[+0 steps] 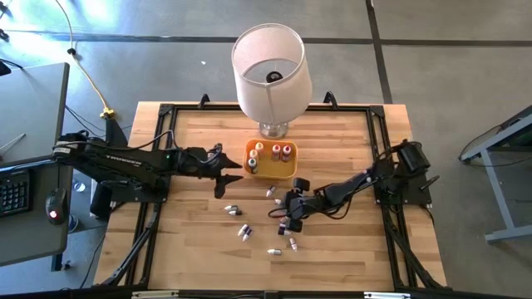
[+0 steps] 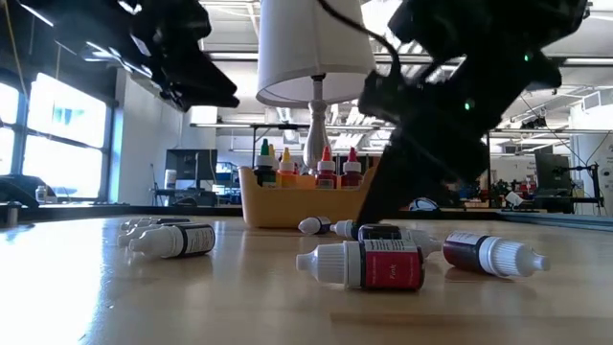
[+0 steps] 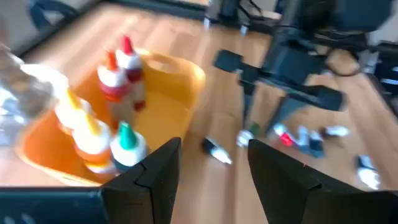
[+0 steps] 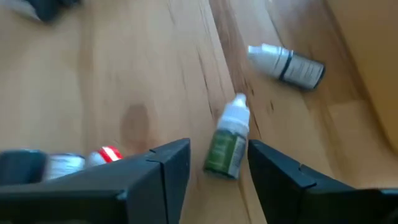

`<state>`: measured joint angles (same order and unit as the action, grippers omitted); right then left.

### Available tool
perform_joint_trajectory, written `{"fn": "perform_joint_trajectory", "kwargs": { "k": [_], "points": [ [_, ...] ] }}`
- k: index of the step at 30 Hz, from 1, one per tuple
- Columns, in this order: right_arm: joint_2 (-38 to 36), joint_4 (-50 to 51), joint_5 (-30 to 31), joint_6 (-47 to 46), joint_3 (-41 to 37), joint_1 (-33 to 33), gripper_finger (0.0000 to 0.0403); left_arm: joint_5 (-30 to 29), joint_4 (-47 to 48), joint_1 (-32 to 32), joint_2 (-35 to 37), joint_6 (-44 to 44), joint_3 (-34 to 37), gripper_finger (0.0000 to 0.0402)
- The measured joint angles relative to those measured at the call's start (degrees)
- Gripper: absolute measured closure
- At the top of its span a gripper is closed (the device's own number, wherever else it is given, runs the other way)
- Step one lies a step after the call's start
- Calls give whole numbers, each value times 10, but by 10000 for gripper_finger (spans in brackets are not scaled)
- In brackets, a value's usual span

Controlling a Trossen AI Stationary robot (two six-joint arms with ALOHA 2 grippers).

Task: Pick & Place food coloring
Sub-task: Put the green food coloring bottle into the yellow bin

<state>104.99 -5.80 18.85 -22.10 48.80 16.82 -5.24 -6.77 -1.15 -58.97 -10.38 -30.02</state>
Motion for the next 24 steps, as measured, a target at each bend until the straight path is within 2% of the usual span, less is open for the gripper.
{"fn": "perform_joint_trajectory", "kwargs": {
  "k": [5,8,12,15,19,24],
  "points": [
    [23,-6,-3,-17,1,-8,254,77,59,-2,5,-42,0,218],
    [27,-12,3,-17,1,-8,272,83,101,-21,5,-57,0,218],
    [26,-16,-9,-15,1,-9,312,55,147,-65,5,-66,0,218],
    [24,-17,-11,-20,1,-9,338,7,156,-101,-5,-65,0,218],
    [8,-19,-22,-11,0,-9,339,-51,160,-137,-35,-76,0,218],
    [-47,-31,22,69,20,-16,314,-59,158,-162,-96,-114,0,218]
  ]
}}
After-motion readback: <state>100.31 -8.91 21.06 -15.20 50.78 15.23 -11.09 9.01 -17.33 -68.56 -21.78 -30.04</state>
